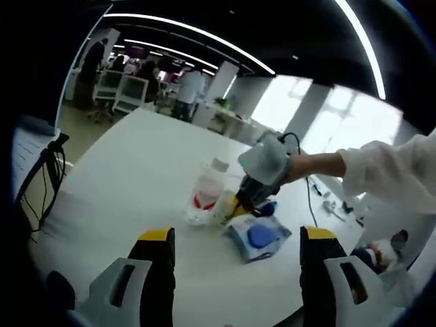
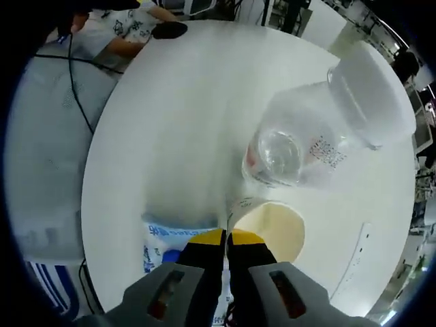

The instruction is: Arrange the tabletop items into an orderly group along one side of the table until the central work area is clear of visible clutter.

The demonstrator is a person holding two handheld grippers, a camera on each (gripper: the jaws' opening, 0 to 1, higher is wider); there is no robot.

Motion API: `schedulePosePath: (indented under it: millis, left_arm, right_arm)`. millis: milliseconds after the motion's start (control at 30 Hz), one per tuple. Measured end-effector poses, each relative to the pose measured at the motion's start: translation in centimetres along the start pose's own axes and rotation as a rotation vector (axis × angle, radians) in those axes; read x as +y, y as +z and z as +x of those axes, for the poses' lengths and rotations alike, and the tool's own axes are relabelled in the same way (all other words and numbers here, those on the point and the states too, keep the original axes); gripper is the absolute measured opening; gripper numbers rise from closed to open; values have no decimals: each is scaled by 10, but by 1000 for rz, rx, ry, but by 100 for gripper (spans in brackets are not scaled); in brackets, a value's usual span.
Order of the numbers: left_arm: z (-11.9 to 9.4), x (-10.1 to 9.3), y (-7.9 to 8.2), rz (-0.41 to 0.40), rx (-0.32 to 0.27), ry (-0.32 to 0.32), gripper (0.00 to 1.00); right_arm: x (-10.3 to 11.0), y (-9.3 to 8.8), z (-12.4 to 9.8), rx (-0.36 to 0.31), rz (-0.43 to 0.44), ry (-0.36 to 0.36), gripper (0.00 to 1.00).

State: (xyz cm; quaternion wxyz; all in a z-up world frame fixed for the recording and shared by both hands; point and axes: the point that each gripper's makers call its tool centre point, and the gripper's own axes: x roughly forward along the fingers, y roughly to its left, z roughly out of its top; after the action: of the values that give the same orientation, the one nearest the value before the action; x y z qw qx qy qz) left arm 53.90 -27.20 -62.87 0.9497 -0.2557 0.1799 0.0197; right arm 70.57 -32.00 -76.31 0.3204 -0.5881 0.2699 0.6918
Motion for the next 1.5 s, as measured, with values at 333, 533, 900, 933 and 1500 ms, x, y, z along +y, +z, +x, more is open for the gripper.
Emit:
schedulePosePath:
  millis: [333, 533, 900, 933, 1500]
  left_arm:
    - [-1, 1, -1, -6, 3, 3, 72]
    - [1, 2, -1, -12, 1, 1, 72]
    - [3, 2, -2, -8, 8, -3, 72]
    - [3, 2, -2, -8, 9, -4, 72]
    - [5, -2, -8, 8, 33, -6, 79]
  right_arm:
    - [-5, -1, 4, -14, 50, -20, 1]
    - [-5, 0, 5, -25, 65, -25, 5]
    - [0, 4, -6, -69, 84, -33, 11]
    - [0, 4, -7, -71, 86, -35, 12]
    - [22, -6, -51, -249, 234, -126, 40]
